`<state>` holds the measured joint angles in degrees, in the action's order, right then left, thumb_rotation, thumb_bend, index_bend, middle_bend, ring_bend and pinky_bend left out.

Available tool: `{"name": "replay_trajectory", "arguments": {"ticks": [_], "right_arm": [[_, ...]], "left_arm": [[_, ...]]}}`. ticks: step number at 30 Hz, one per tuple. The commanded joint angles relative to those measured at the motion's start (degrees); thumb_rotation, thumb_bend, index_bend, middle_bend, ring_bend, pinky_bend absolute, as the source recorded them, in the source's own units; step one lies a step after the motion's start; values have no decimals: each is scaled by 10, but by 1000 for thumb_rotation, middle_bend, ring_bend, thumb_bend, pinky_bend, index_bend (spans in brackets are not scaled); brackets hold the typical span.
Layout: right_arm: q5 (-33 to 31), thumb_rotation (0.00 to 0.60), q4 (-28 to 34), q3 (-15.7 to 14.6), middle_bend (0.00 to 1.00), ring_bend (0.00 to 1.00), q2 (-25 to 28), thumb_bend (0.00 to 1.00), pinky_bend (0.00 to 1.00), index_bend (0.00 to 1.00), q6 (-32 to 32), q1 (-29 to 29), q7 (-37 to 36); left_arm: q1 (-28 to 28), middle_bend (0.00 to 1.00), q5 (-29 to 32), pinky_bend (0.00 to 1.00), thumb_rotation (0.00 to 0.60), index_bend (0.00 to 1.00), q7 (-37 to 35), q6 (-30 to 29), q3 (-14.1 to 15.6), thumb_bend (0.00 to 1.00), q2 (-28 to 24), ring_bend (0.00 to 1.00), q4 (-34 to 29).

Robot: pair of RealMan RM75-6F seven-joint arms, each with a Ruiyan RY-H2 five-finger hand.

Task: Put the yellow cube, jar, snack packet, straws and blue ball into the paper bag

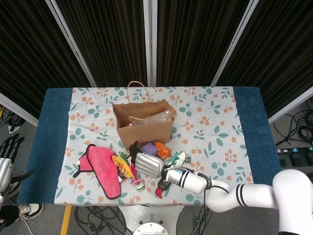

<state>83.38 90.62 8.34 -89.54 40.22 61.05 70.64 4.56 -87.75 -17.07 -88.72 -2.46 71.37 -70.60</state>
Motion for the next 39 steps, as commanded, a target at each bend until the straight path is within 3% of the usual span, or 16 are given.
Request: {"name": "replay_trajectory", "arguments": {"ticks": [1,23,39], "right_arm": [[-24,600,-26,6,293,177,-15,0,279,323,-19,17,8],[-79,600,-83,-32,255,135,-71,0,257,274,-18,60,27],[-124,600,-90,-52,255,135,-76,0,257,270,-9,82,58]], "left_arm": [[-1,137,2,199,600,80,-4,0,0,99,2,62,4],[-4,137,3,199,600,80,-23,-4,-3,100,9,63,33],[-7,137,6,199,600,80,-41,-6,-4,99,13,62,43]]}}
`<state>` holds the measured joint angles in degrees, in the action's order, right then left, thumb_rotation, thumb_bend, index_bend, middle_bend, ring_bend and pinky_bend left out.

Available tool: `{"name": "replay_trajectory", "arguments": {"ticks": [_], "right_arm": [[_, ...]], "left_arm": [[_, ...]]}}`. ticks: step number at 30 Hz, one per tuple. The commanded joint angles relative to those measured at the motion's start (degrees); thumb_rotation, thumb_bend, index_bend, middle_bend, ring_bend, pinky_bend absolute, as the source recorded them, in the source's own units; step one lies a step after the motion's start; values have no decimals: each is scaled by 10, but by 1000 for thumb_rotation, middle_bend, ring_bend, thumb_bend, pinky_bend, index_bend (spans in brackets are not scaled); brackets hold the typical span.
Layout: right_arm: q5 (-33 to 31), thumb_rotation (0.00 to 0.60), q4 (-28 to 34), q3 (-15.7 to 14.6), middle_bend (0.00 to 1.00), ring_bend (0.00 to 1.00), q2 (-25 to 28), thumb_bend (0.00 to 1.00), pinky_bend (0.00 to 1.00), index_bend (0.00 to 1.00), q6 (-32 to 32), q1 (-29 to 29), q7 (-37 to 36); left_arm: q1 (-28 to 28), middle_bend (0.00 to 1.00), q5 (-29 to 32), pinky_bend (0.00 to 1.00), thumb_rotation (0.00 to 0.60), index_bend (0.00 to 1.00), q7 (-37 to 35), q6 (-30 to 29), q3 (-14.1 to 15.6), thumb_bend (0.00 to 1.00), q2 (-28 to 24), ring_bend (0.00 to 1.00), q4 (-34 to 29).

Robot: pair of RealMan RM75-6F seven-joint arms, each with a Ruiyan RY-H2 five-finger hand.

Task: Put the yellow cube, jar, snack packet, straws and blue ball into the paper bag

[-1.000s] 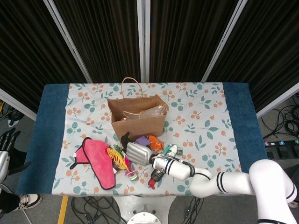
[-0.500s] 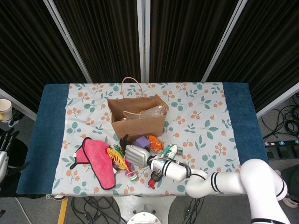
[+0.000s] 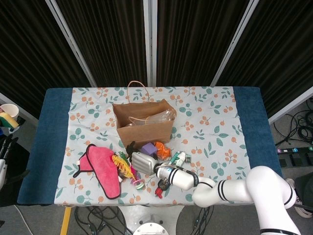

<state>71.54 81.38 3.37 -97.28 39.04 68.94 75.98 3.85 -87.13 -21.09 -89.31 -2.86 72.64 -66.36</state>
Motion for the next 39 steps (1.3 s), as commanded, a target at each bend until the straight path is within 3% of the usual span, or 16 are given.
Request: {"name": "replay_trajectory", "arguments": {"ticks": [1,17,28,39], "right_arm": [[-9,600,4,-4,255,135,1,0,257,271,3,4,7],[-69,600,21,-32,264,135,5,0,257,313,30,20,53],[-65,600,14,-48,304,175,0,1,307,501,50,24,42],[-38,600,37,-50,352,208,14,20,339,575,73,22,17]], "left_arm": [[0,137,0,199,600,80,-1,0,-1,99,1,63,1],[0,137,0,199,600,80,-9,-2,-3,100,3,62,5],[-1,137,1,199,600,80,-10,-2,-3,99,4,62,7],[0,137,-1,199,600,80,-8,-1,-3,100,2,62,3]]}}
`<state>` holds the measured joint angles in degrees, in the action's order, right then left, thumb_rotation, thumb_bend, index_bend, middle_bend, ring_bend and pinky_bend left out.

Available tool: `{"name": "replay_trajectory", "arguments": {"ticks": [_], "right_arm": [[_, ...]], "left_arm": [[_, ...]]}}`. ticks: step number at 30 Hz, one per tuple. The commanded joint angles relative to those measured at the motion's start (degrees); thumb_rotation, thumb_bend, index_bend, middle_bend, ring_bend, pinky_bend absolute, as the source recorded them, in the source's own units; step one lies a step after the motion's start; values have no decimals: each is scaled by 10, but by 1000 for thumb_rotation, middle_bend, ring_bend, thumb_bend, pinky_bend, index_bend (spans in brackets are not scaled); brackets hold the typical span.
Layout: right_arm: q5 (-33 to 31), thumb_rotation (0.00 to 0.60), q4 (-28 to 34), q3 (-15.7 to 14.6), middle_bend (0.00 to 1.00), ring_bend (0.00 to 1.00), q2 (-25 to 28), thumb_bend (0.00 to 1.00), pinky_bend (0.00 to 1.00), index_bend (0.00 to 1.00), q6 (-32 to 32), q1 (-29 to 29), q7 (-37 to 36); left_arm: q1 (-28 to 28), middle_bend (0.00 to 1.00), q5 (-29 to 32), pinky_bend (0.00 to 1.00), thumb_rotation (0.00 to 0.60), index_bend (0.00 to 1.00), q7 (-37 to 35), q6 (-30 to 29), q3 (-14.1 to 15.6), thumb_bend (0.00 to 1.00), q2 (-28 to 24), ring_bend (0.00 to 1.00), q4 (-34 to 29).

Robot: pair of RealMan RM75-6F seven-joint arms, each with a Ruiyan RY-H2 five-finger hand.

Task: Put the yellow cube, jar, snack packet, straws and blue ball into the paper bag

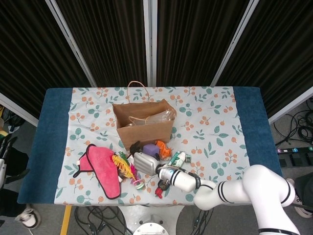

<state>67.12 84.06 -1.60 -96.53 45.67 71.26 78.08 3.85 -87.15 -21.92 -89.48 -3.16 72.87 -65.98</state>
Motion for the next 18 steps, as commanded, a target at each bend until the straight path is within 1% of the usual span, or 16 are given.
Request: {"name": "replay_trajectory", "arguments": {"ticks": [1,7,11,18], "right_arm": [[10,600,18,-1,354,208,11,21,340,578,10,-3,-4],[18,600,43,-5,365,225,28,38,352,595,23,-8,-3],[12,600,42,-7,365,225,31,41,353,592,23,-10,3],[1,600,22,-6,339,225,21,2,331,514,10,-8,-3]], "left_arm": [[0,137,-1,199,600,80,0,0,0,100,0,63,-1],[1,137,-3,199,600,80,6,0,1,99,-2,62,-6],[2,137,-5,200,600,80,11,-2,1,100,-2,63,-9],[2,136,-4,200,600,80,14,-1,2,99,0,63,-5]]}}
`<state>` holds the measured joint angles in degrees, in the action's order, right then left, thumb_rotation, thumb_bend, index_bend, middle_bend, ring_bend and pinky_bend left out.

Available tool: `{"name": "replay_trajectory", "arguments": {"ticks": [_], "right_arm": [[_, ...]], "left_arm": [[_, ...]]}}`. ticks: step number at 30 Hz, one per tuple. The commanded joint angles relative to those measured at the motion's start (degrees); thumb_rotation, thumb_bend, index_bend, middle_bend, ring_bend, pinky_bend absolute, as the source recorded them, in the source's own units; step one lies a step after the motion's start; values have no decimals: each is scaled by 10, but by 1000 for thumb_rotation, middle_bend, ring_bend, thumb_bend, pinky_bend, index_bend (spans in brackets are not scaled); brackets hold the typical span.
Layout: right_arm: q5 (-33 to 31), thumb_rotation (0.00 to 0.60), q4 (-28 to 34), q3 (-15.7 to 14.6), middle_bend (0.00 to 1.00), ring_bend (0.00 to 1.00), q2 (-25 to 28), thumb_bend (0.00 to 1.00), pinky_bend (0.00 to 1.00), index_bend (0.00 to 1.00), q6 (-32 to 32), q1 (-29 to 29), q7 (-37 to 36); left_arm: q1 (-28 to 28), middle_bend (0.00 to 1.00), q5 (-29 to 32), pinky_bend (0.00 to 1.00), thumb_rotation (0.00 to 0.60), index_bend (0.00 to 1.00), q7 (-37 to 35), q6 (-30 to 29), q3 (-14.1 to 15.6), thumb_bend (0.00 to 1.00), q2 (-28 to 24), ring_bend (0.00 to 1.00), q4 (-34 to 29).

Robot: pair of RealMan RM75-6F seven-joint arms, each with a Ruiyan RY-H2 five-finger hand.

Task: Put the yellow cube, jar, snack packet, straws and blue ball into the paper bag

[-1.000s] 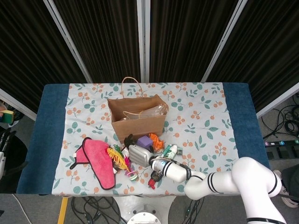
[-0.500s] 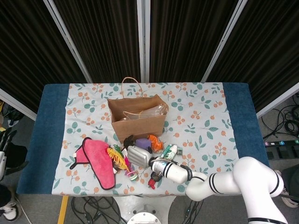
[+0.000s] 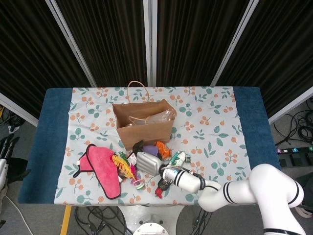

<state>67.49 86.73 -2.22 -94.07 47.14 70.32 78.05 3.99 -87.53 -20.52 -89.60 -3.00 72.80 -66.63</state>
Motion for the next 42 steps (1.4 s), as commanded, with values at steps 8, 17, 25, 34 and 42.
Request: {"name": "replay_trajectory", "arguments": {"ticks": [8,17,25,34,42], "right_arm": [[-31,600,-6,-8,288,156,-2,0,248,337,-14,2,8],[-34,600,-6,-15,206,96,-6,0,187,201,-8,4,13],[-35,600,-16,-23,204,96,-8,0,187,239,-5,2,12],[-41,600,42,-36,204,102,32,0,193,376,16,-9,17],[-58,600,104,-60,208,119,82,0,221,469,42,-30,23]], "left_arm": [[0,137,1,200,600,80,-8,0,-1,100,3,63,9],[1,137,1,200,600,80,-6,-1,-2,100,5,62,14],[1,137,2,199,600,80,-5,0,-2,100,6,62,13],[3,137,0,200,600,80,-7,2,-1,99,4,62,10],[3,137,-4,200,600,80,0,1,2,99,3,62,3]]}}
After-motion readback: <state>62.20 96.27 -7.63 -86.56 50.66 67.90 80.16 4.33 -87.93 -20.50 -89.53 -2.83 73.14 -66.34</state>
